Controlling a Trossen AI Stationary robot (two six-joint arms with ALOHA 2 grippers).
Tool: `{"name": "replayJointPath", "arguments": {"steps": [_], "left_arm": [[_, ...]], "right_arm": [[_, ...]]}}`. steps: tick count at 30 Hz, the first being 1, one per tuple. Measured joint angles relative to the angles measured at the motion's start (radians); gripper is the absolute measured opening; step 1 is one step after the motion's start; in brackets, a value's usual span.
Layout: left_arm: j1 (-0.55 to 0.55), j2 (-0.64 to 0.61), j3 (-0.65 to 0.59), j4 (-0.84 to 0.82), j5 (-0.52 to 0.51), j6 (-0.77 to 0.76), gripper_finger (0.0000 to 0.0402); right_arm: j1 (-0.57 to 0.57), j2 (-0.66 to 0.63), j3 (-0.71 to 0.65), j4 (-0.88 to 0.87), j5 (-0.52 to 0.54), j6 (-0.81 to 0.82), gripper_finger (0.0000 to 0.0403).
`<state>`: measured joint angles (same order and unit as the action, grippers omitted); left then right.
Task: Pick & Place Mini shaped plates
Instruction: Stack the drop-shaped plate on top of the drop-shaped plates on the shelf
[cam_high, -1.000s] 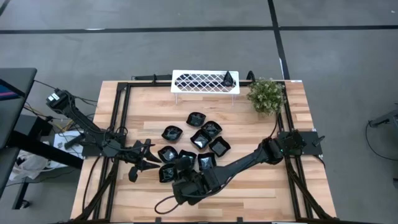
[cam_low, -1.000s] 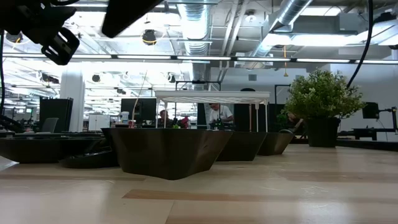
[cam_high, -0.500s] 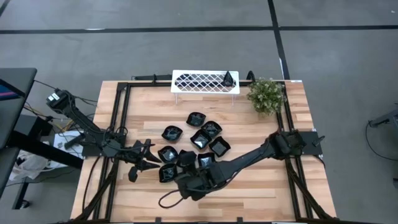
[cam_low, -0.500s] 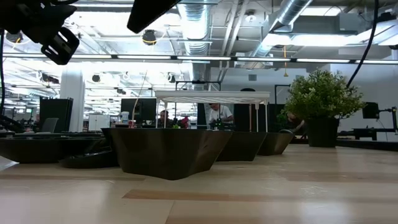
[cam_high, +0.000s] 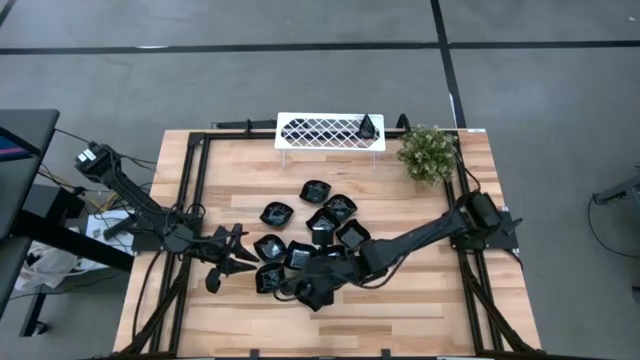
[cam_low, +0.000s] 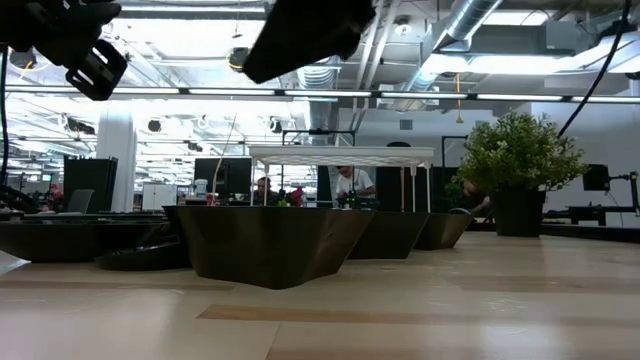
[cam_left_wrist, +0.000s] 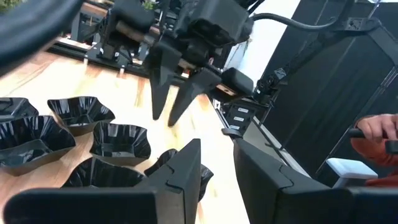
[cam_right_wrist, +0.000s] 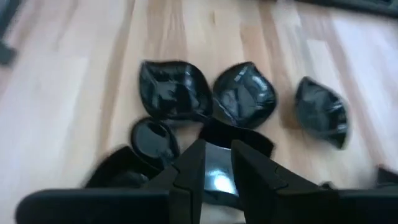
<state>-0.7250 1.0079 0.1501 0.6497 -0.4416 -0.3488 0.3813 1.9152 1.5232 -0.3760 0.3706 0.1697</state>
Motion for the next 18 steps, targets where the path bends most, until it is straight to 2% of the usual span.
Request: {"name": "replayJointPath", "arguments": {"steps": [4,8,10,12,18], "left_arm": [[0.003,0.0,0.0,0.004,0.0,0.004,0.0097],[0.013,0.0,0.0,0.01,-0.006,0.002,0.0097],[0.014,0.0,0.001,0.023,-0.045,-0.045,0.0097],[0.015,0.0,0.012,0.024,-0.086,-0.095,0.0097],[0.01,0.003,0.036,0.015,-0.079,-0.075,0.0097]], "right_arm": [[0.022,0.017,0.001,0.053,-0.005,0.048,0.0074],[0.068,0.038,-0.002,0.075,0.0,-0.007,0.0074],[0.096,0.037,-0.014,0.078,0.001,-0.031,0.0074],[0.13,0.036,-0.045,0.123,0.008,-0.072,0.0074],[0.217,0.003,-0.14,0.314,0.067,-0.096,0.0074]]}}
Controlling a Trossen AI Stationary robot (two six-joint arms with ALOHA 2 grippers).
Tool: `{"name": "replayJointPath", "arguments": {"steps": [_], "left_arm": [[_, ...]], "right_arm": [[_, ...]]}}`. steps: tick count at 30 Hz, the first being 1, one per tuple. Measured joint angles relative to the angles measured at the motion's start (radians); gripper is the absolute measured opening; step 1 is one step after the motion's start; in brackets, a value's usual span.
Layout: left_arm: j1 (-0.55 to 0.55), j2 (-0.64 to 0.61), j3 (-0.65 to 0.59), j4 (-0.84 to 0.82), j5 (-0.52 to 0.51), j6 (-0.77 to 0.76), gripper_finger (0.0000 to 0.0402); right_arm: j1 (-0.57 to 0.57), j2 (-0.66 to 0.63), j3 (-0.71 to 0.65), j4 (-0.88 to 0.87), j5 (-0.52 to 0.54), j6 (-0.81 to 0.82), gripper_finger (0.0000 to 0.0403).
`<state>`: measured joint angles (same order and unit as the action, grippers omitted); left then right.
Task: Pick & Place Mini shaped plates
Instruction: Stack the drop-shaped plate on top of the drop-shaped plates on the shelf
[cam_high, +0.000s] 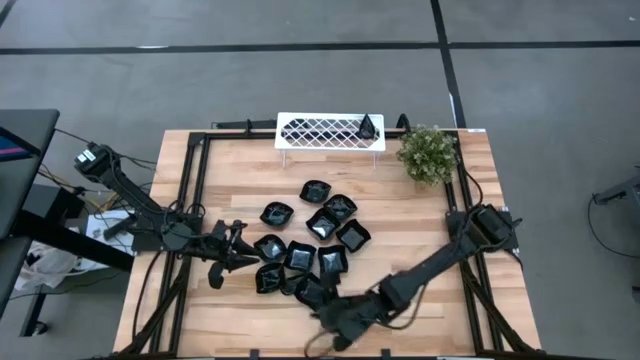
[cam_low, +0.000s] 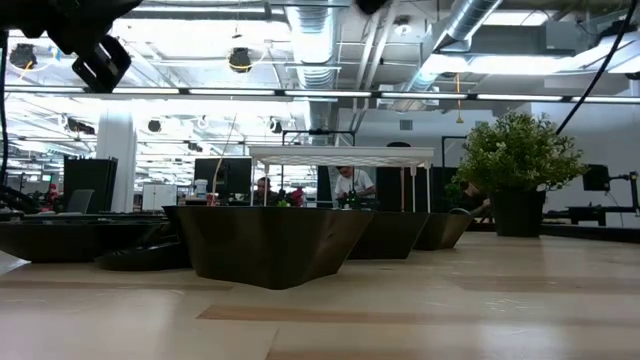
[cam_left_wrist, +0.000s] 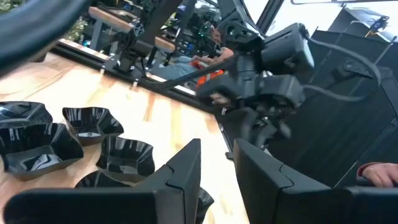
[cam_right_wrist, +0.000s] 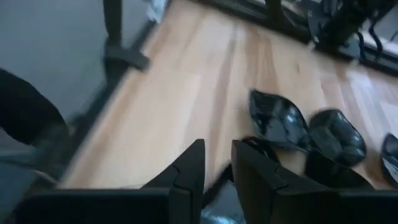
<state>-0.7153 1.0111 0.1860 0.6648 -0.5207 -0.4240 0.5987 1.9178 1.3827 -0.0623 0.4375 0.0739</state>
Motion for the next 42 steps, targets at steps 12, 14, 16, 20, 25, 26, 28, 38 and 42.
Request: {"name": "replayJointPath", "arguments": {"steps": [12,14,16,20,25,26,28,38,42], "left_arm": [[0.0,0.0,0.032,-0.03,0.0,0.011,0.009],[0.0,0.0,0.033,-0.032,0.001,0.03,0.009],[0.0,0.0,0.033,-0.032,0.001,0.053,0.0089],[0.0,0.0,0.033,-0.032,0.001,0.072,0.0089],[0.0,0.0,0.033,-0.029,0.001,0.092,0.0089],[0.0,0.0,0.033,-0.029,0.001,0.105,0.0089],[-0.001,0.0,0.033,-0.029,0.001,0.126,0.0089],[-0.024,0.0,0.033,-0.027,-0.001,0.14,0.0089],[-0.024,0.0,0.033,0.033,-0.007,0.133,0.0089]], "right_arm": [[0.048,-0.006,-0.102,0.061,0.249,0.091,0.0074],[0.046,-0.007,-0.102,0.073,0.27,0.108,0.0074],[0.043,-0.008,-0.101,0.096,0.282,0.111,0.0074],[0.042,-0.008,-0.101,0.131,0.274,0.111,0.0074],[0.041,-0.008,-0.101,0.131,0.273,0.133,0.0074],[0.037,-0.008,-0.101,0.131,0.27,0.135,0.0074],[0.031,-0.008,-0.101,0.144,0.263,0.159,0.0074],[-0.005,-0.008,-0.072,0.141,0.184,0.133,0.0074],[-0.037,-0.008,-0.087,0.318,0.187,0.159,0.0074]]}}
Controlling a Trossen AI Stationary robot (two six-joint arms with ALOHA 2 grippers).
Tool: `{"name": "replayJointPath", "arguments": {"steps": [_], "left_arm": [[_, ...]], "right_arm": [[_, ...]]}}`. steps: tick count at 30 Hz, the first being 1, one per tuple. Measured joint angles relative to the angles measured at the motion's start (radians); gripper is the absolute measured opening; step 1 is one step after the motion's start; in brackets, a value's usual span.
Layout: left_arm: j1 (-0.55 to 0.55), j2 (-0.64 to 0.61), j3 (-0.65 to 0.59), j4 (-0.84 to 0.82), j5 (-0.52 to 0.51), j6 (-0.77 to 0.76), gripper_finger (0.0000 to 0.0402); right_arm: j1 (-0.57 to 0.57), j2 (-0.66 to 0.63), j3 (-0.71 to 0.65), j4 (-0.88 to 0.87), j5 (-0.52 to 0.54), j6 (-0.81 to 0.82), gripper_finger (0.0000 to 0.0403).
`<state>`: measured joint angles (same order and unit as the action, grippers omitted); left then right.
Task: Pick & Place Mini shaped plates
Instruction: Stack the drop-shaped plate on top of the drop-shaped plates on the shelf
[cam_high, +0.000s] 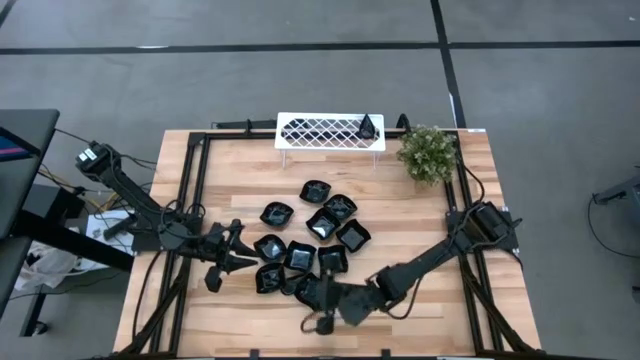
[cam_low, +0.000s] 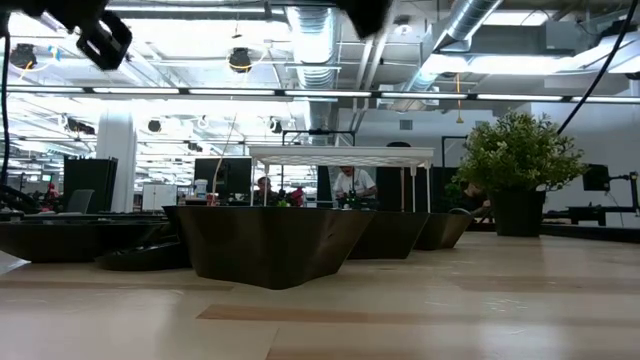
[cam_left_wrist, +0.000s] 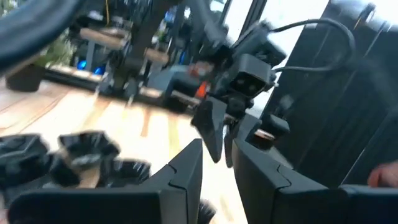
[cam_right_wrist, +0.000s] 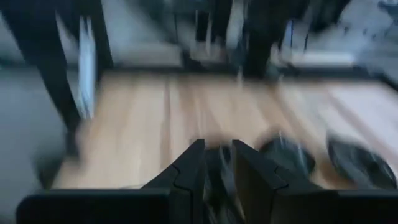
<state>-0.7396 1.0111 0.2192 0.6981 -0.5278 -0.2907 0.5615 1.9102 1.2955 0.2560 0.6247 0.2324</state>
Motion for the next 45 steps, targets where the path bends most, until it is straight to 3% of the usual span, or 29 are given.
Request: {"name": "replayJointPath", "arguments": {"steps": [3,11,14,20,25,28,31,37,45], "left_arm": [[-0.019,0.0,0.0,0.104,-0.001,0.023,0.0089],[-0.113,-0.019,0.0,0.2,-0.027,0.233,0.0089],[-0.113,-0.054,-0.01,0.204,-0.078,0.215,0.0089],[-0.113,-0.101,-0.074,0.2,-0.079,0.199,0.0089],[-0.112,-0.136,-0.1,0.209,-0.079,0.141,0.0089],[-0.114,-0.132,-0.089,0.216,-0.03,0.147,0.0089],[-0.114,-0.102,-0.077,0.209,0.03,0.229,0.0089],[-0.044,-0.095,-0.046,0.215,0.029,0.37,0.0089],[0.039,-0.095,-0.073,0.198,0.065,0.329,0.0089]], "right_arm": [[0.0,-0.006,-0.022,0.2,-0.01,-0.073,0.0074],[-0.009,-0.105,-0.121,0.22,0.005,-0.095,0.0074],[-0.031,-0.135,-0.177,0.225,0.0,-0.053,0.0074],[-0.035,-0.233,-0.274,0.157,-0.019,-0.065,0.0074],[-0.069,-0.346,-0.387,0.162,-0.015,-0.057,0.0074],[-0.088,-0.351,-0.422,0.158,-0.073,-0.049,0.0074],[-0.088,-0.312,-0.422,0.206,-0.154,-0.055,0.0074],[-0.102,-0.184,-0.352,0.213,-0.297,-0.05,0.0074],[-0.167,-0.094,-0.073,-0.181,-0.487,0.005,0.0074]]}}
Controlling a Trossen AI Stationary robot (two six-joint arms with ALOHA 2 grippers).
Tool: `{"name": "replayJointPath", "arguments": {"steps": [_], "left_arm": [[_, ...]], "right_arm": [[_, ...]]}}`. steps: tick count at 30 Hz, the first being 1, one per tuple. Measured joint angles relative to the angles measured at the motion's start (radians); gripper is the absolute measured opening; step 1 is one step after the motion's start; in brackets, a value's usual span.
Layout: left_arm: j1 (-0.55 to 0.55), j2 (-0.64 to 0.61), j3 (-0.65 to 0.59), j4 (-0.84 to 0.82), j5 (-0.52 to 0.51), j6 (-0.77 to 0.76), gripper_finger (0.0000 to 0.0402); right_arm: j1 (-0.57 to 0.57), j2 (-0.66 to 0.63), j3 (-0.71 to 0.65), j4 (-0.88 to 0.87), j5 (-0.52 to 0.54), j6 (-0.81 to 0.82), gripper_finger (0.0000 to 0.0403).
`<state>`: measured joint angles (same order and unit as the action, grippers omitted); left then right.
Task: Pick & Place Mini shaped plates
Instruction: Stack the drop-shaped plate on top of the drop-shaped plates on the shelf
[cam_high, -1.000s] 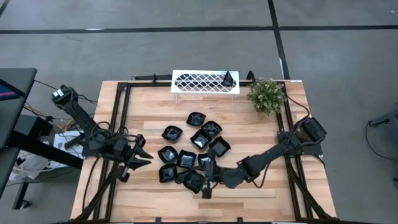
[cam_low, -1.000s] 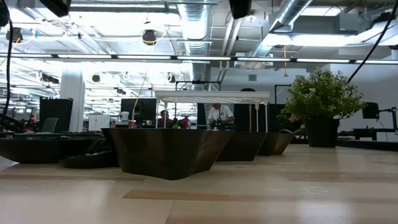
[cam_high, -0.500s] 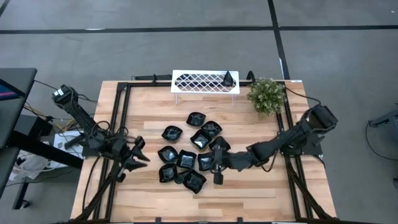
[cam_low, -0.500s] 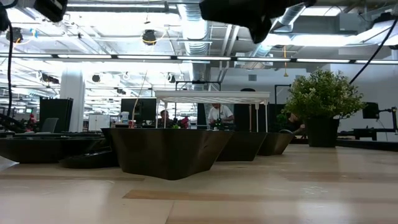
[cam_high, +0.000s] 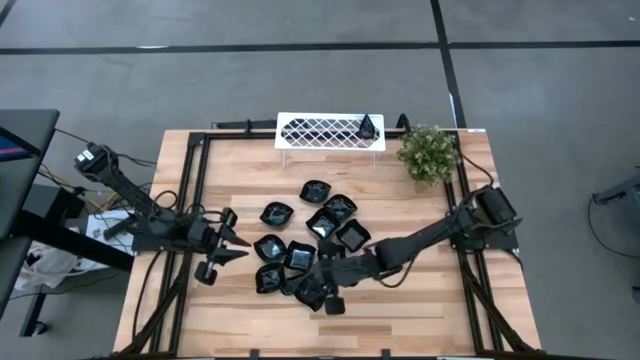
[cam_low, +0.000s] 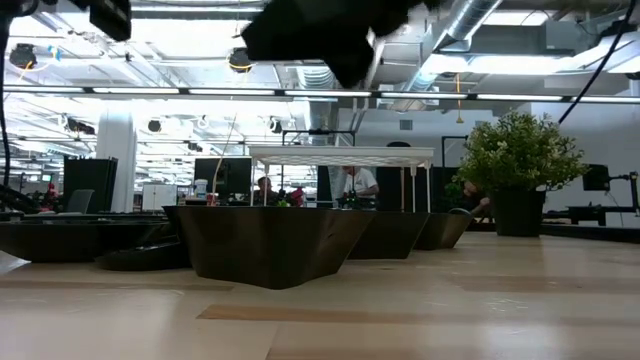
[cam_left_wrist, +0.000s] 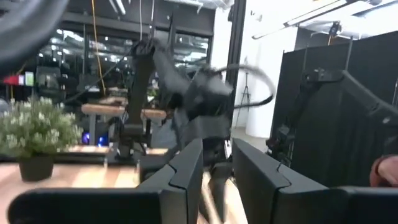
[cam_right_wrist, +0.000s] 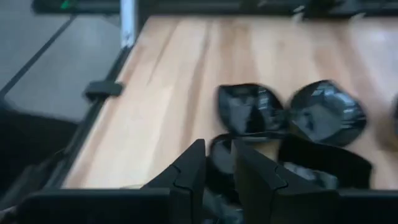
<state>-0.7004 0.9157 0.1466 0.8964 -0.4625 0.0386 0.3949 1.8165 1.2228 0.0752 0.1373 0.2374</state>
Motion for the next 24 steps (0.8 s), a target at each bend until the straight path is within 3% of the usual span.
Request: {"name": "replayJointPath", "arguments": {"steps": [5,9,16,24], "left_arm": [[-0.002,0.0,-0.058,-0.015,0.0,-0.093,0.0089],[-0.009,0.001,-0.113,-0.065,0.0,-0.157,0.0089],[0.0,-0.002,-0.141,-0.065,-0.007,-0.07,0.0089],[0.038,-0.035,-0.141,-0.065,-0.01,0.033,0.0089]], "right_arm": [[-0.024,0.073,0.259,-0.384,-0.098,-0.001,0.0074],[-0.05,0.17,0.476,-0.576,-0.173,-0.029,0.0074],[-0.098,0.363,0.741,-0.743,-0.221,-0.093,0.0074],[-0.154,0.489,0.849,-0.813,-0.287,-0.14,0.0074]]}}
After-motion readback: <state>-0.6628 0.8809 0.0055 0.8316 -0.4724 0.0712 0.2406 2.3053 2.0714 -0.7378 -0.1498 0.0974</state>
